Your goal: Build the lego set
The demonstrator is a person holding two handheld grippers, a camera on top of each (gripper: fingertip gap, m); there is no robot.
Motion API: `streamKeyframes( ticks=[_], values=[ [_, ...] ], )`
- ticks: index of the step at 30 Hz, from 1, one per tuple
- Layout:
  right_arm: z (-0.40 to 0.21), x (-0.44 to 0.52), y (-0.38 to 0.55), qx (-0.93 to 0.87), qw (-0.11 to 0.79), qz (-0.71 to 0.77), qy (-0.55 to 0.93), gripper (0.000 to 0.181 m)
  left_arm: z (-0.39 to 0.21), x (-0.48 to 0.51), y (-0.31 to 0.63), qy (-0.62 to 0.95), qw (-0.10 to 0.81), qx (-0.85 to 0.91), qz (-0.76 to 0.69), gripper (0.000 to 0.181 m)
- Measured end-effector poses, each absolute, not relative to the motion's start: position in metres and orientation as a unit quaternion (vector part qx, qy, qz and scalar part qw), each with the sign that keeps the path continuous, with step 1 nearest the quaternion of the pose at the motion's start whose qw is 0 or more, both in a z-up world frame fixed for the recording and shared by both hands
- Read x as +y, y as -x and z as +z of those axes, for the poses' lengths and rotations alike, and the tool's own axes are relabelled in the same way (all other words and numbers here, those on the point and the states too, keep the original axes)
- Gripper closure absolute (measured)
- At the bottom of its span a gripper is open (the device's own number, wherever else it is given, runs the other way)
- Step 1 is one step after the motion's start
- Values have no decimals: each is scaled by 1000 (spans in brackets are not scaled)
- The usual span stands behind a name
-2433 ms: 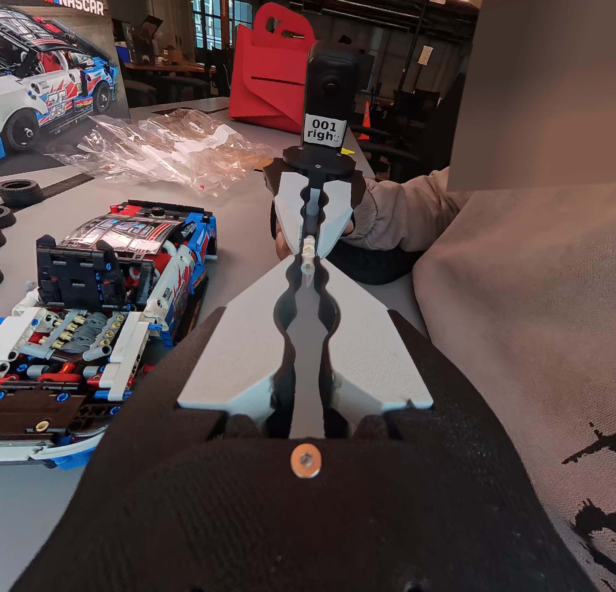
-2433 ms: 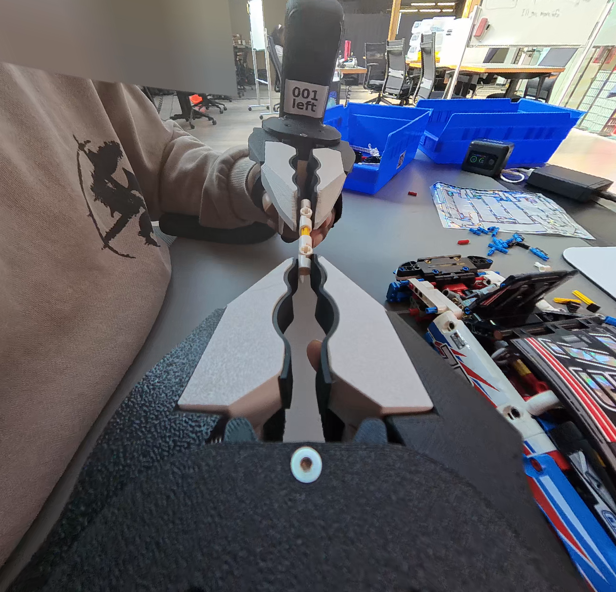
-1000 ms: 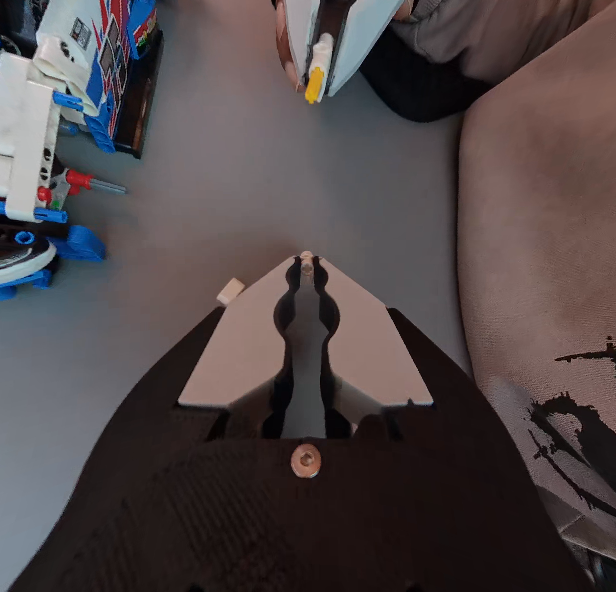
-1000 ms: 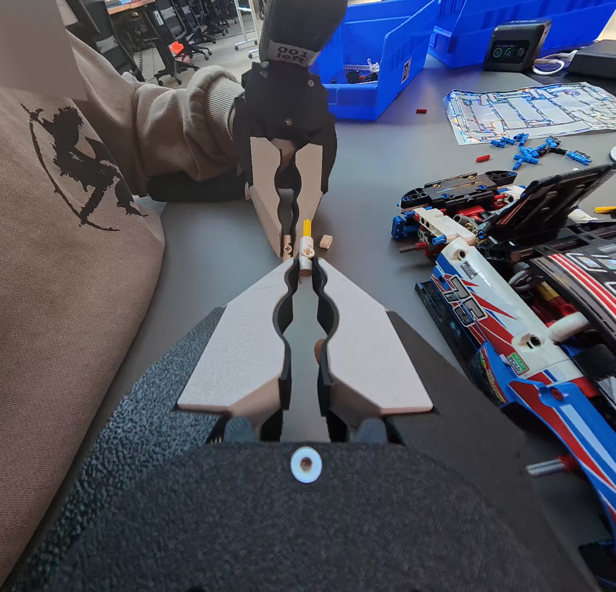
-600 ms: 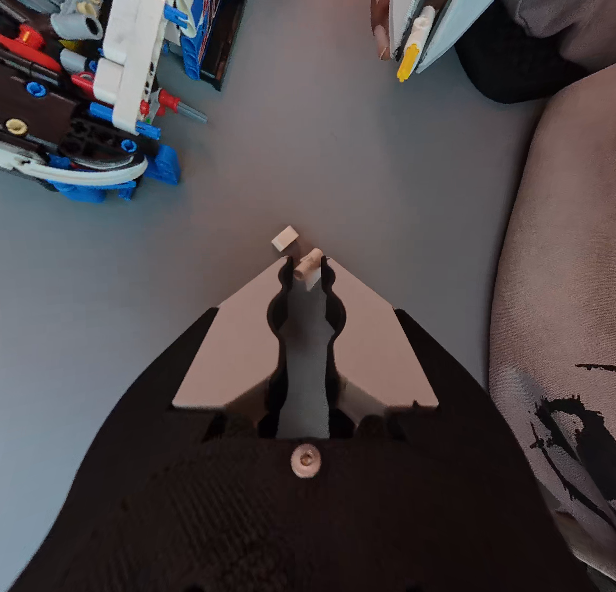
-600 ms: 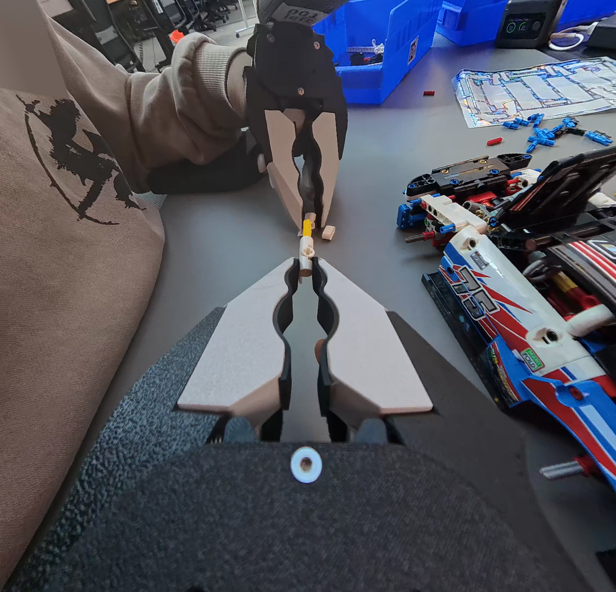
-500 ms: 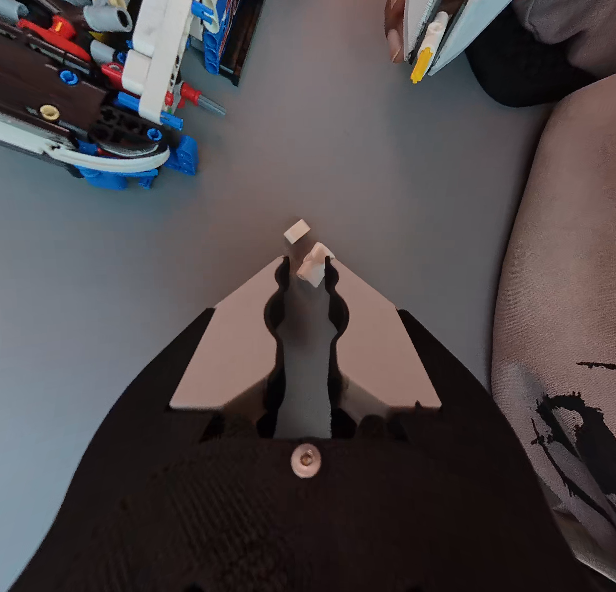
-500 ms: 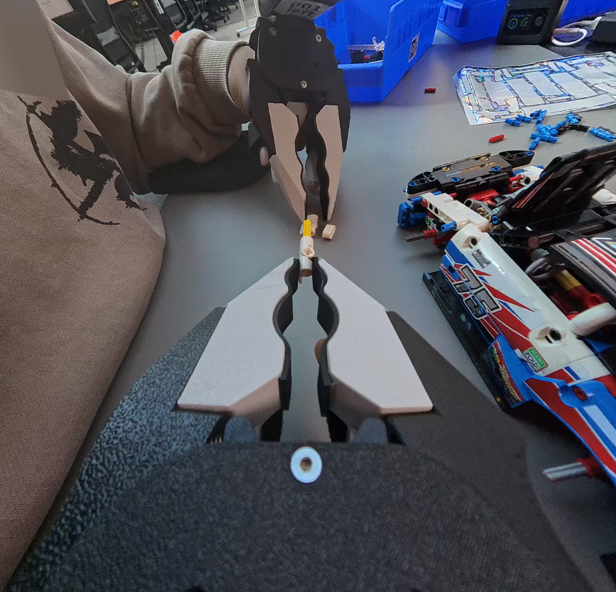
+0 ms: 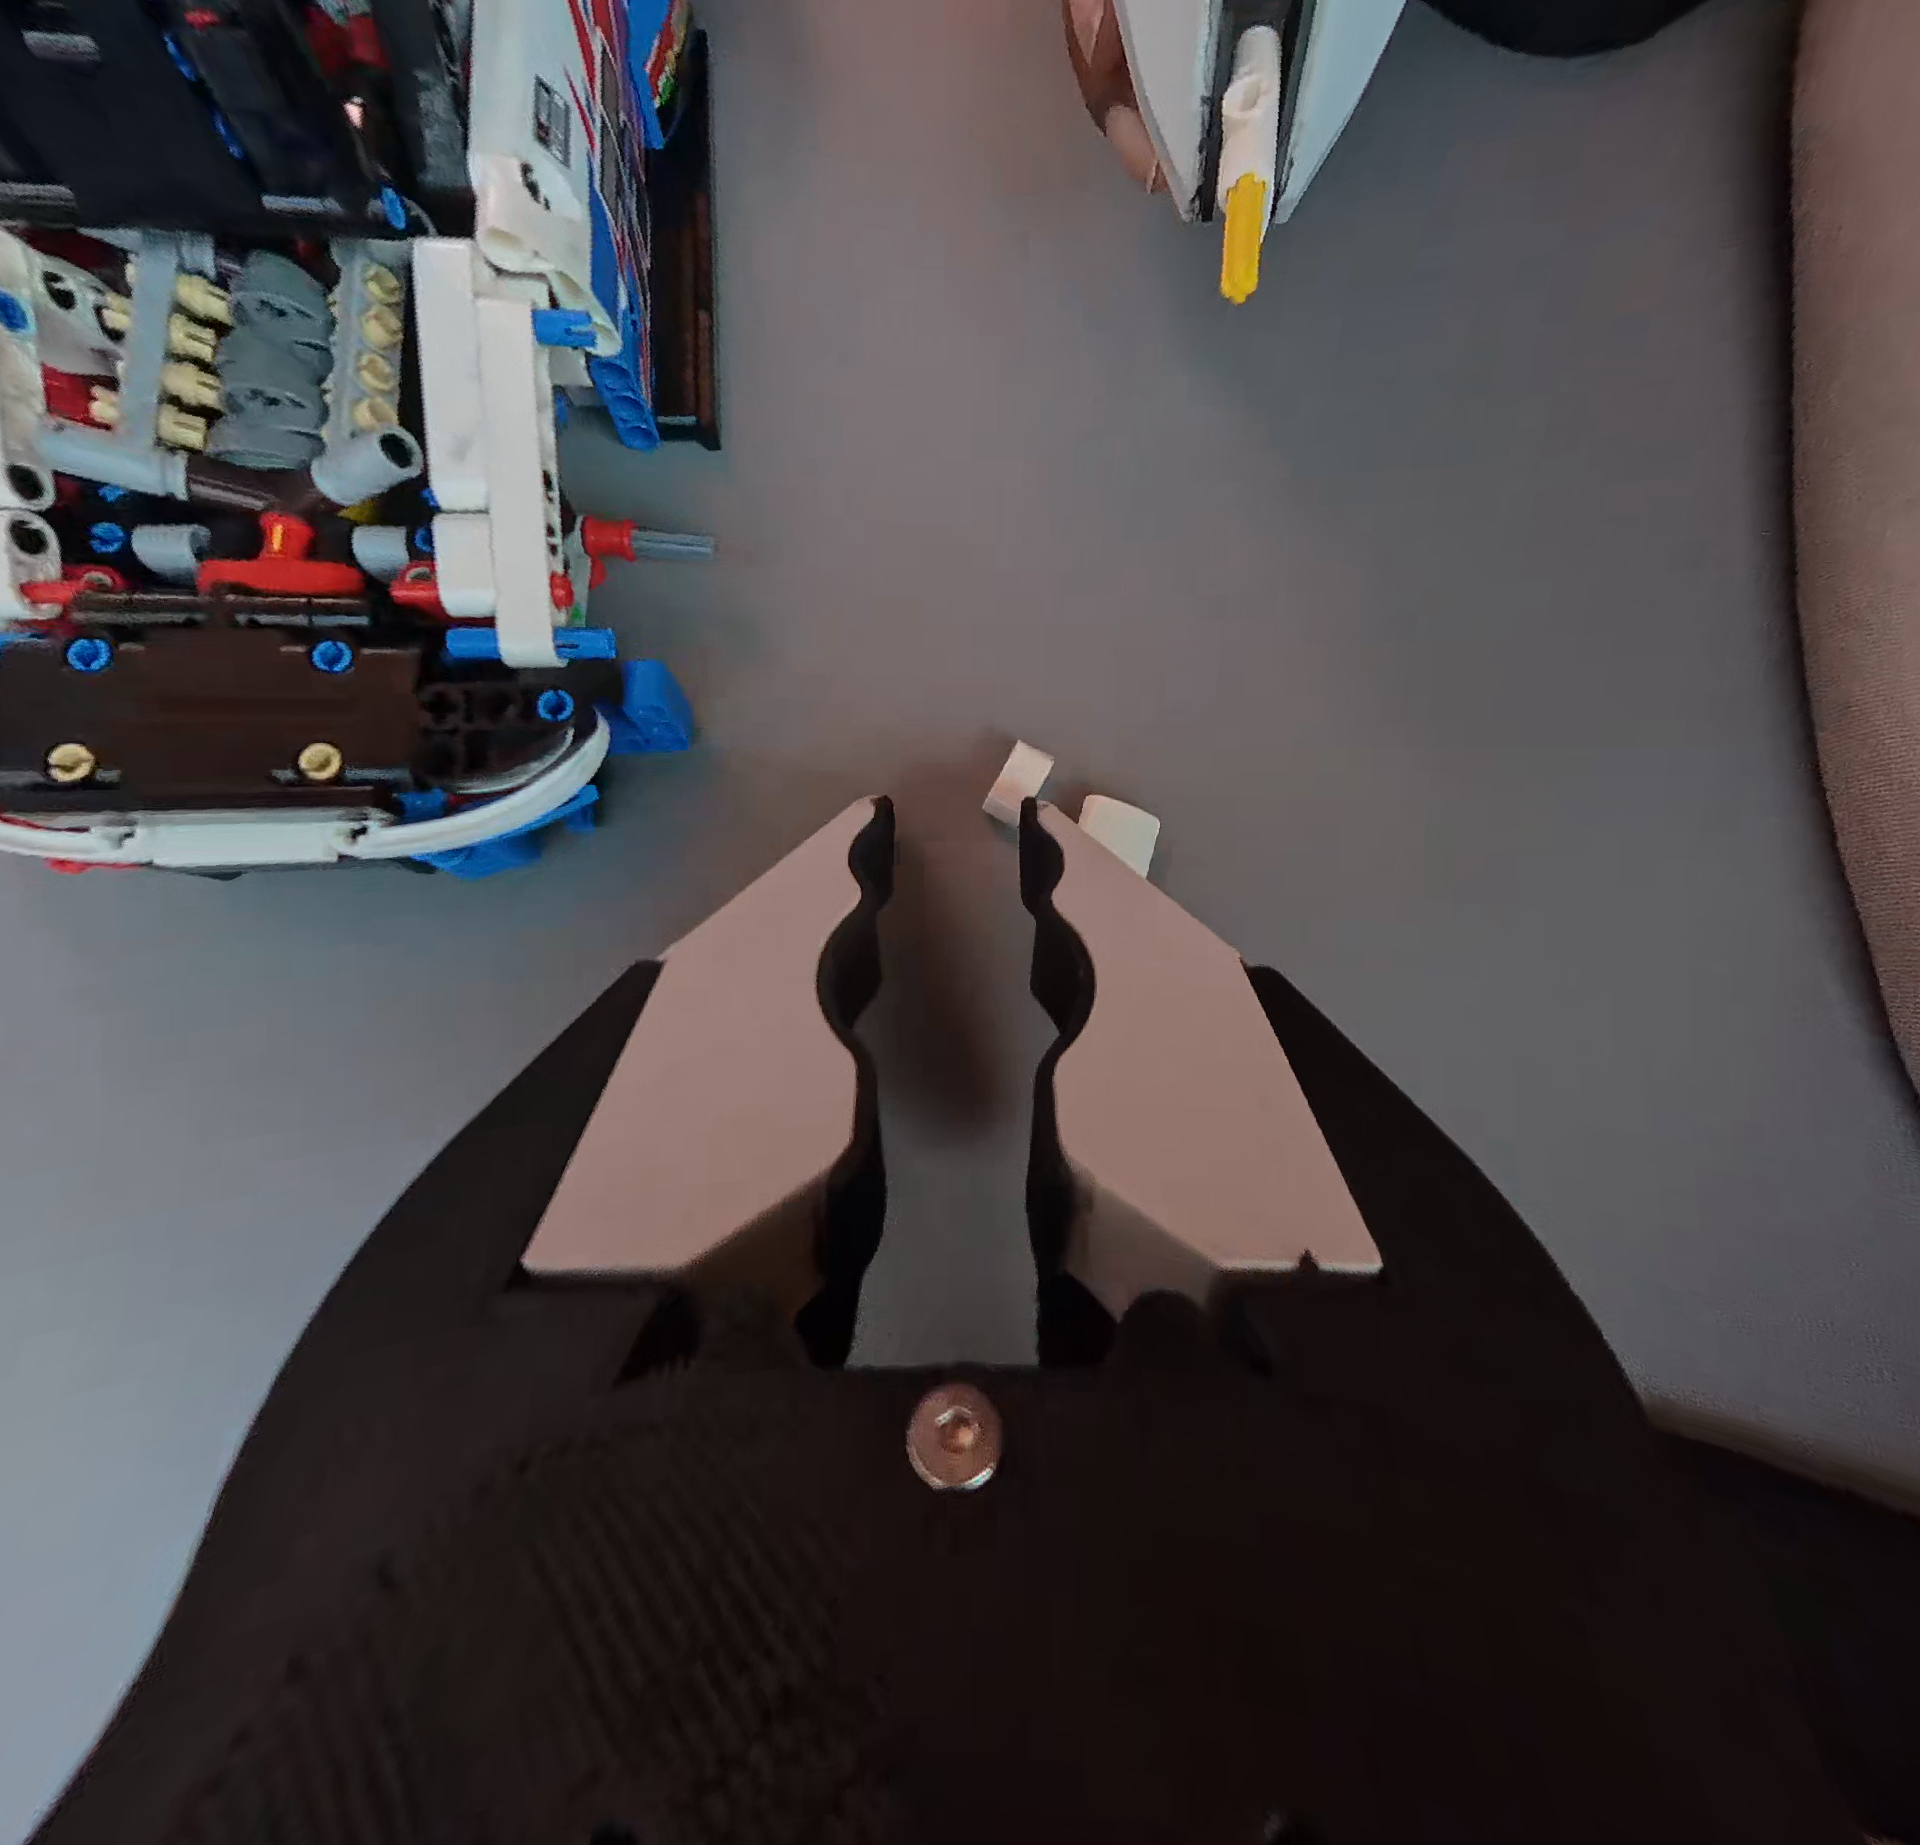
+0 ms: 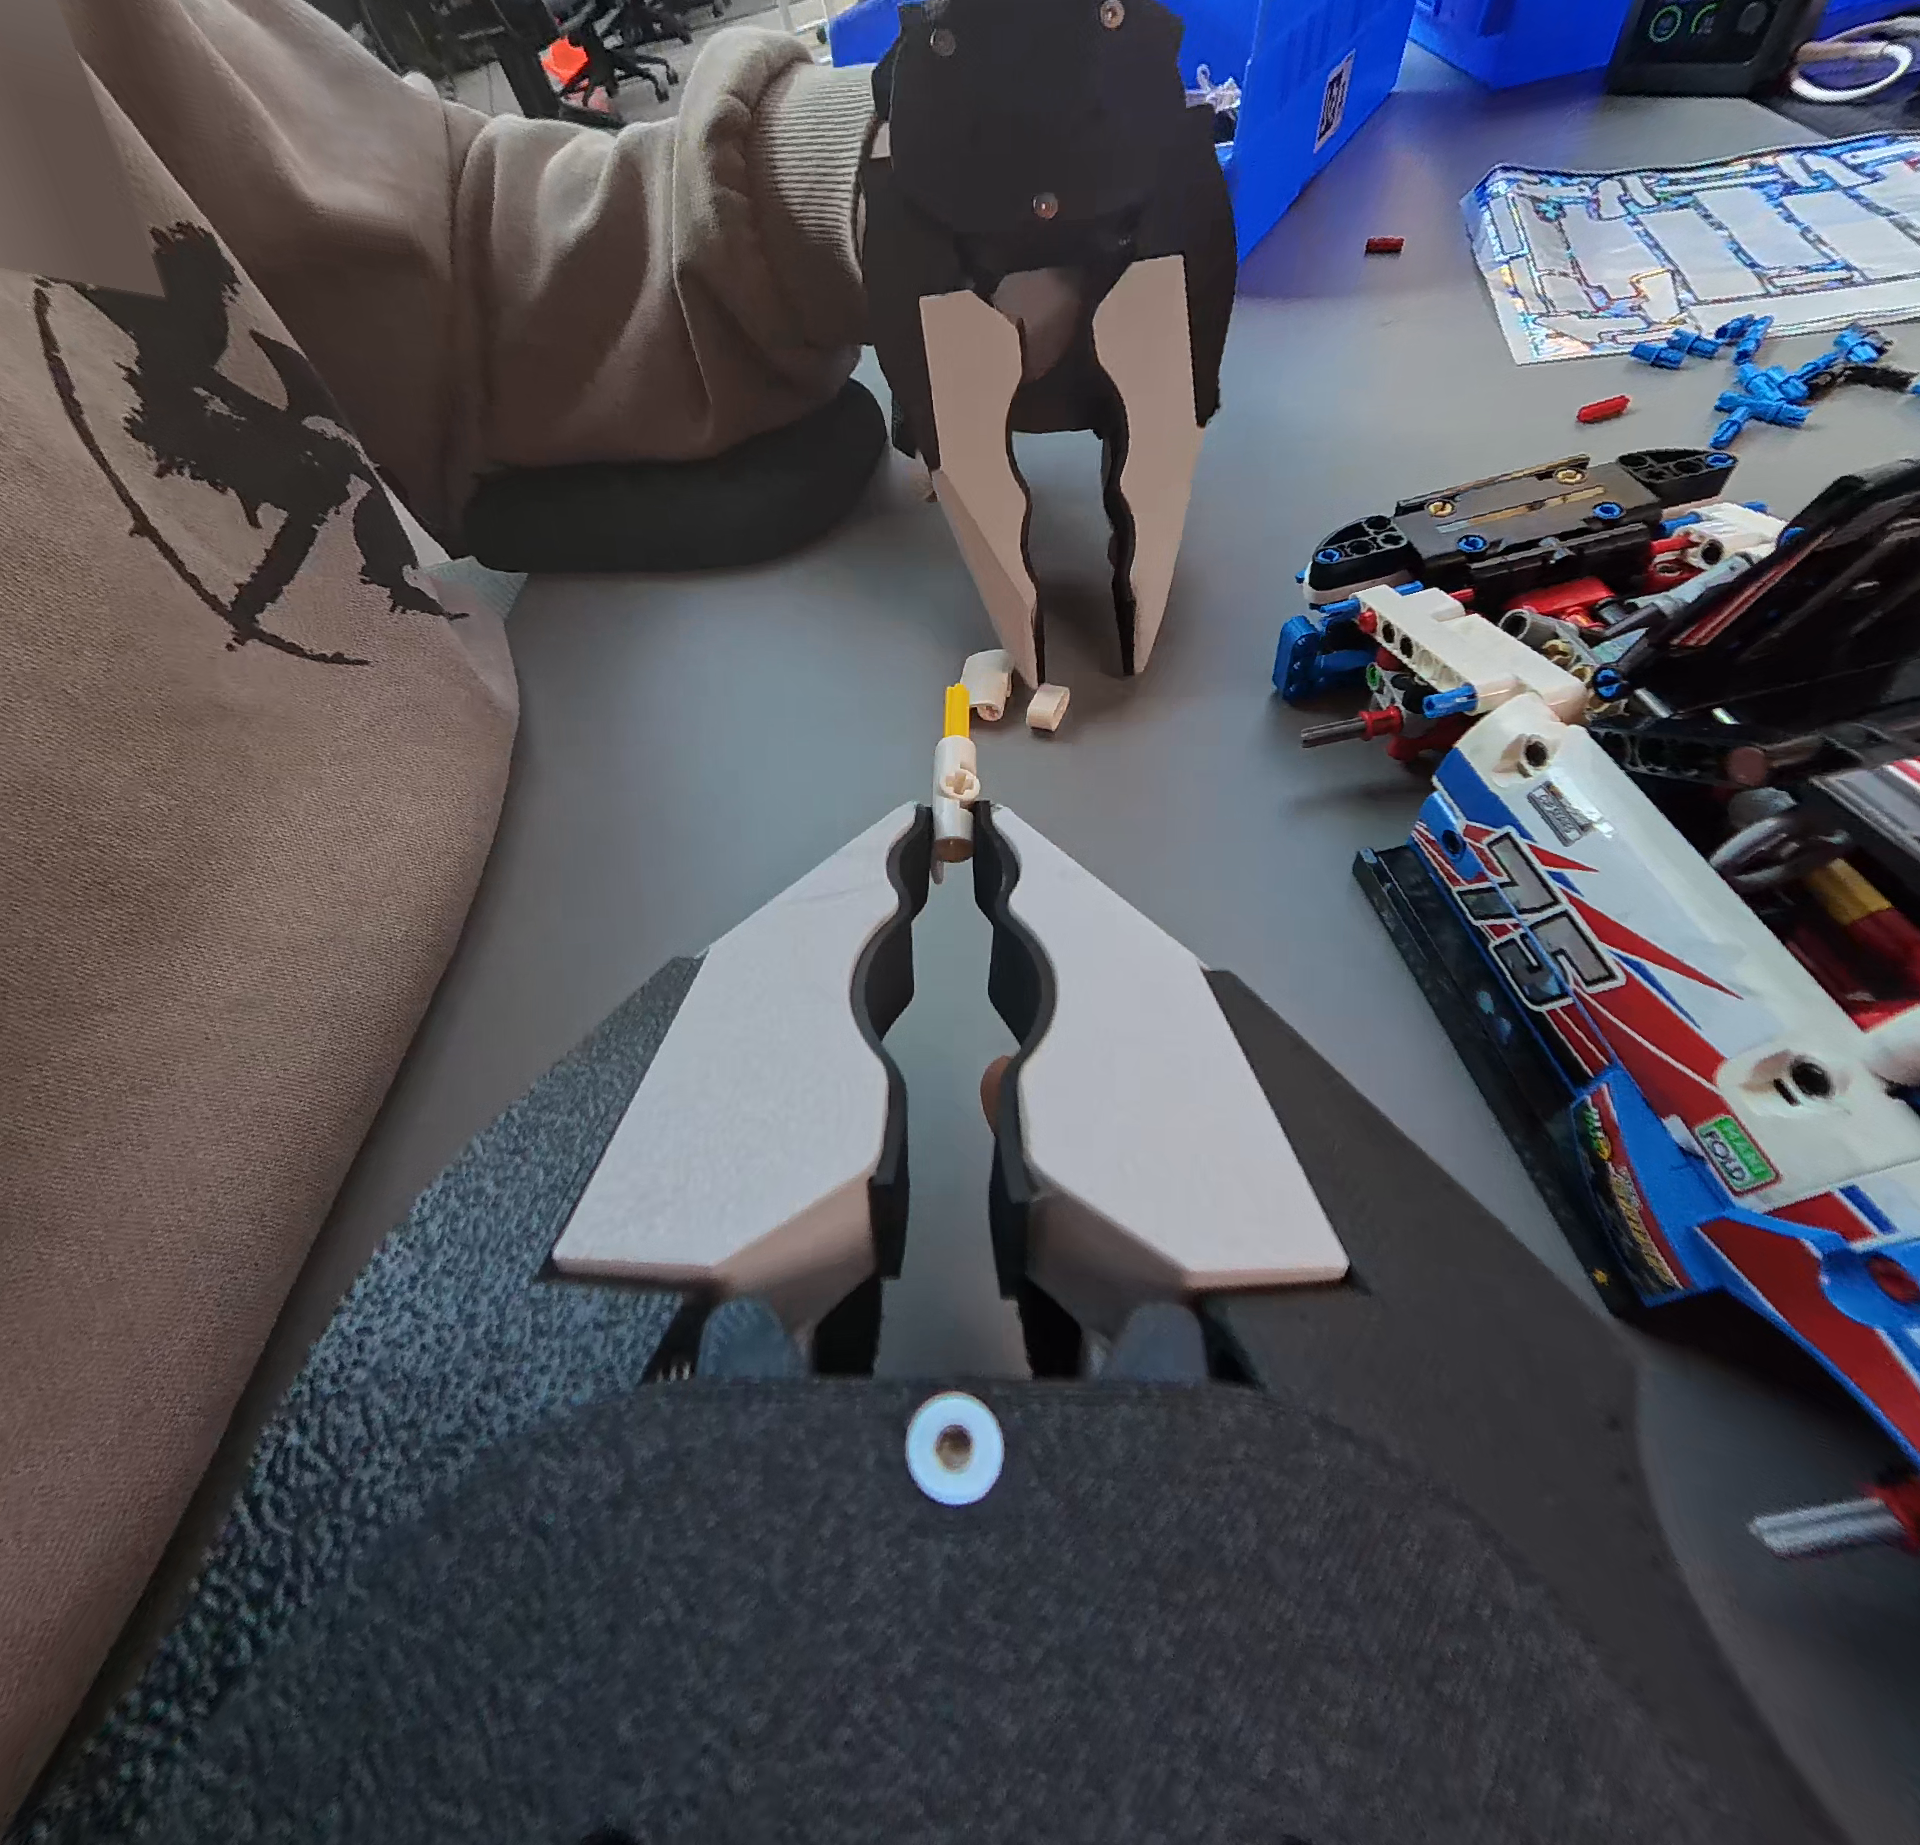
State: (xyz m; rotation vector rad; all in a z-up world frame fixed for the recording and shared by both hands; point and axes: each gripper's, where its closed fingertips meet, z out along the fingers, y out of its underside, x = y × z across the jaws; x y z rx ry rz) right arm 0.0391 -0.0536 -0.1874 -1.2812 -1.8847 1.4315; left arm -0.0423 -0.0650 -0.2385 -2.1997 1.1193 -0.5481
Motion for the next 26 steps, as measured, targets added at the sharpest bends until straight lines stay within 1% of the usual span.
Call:
streamKeyframes(
  ticks=[1, 5, 8, 10, 18, 21, 23, 26],
  values=[
    [-188, -54, -39, -683, 224, 517, 464, 175, -241, -67, 40, 830, 289, 427, -210, 160],
    [-188, -53, -40, -685, 226, 514, 463, 175, -241, -65, 35, 829, 293, 426, -212, 173],
    [-190, -53, -40, -686, 223, 512, 466, 175, -241, -68, 32, 832, 287, 422, -218, 175],
    [-191, -54, -40, -689, 224, 508, 465, 175, -241, -67, 34, 832, 292, 420, -212, 174],
    [-192, -54, -41, -695, 228, 500, 464, 175, -237, -57, 25, 820, 325, 432, -189, 161],
    [-194, -55, -41, -699, 229, 495, 463, 175, -240, -58, 20, 818, 316, 445, -181, 164],
    [-194, -55, -41, -700, 230, 493, 462, 175, -241, -59, 19, 819, 313, 450, -169, 172],
    [-195, -54, -41, -701, 233, 489, 464, 175, -241, -56, 20, 837, 314, 427, -136, 174]
  ],
)
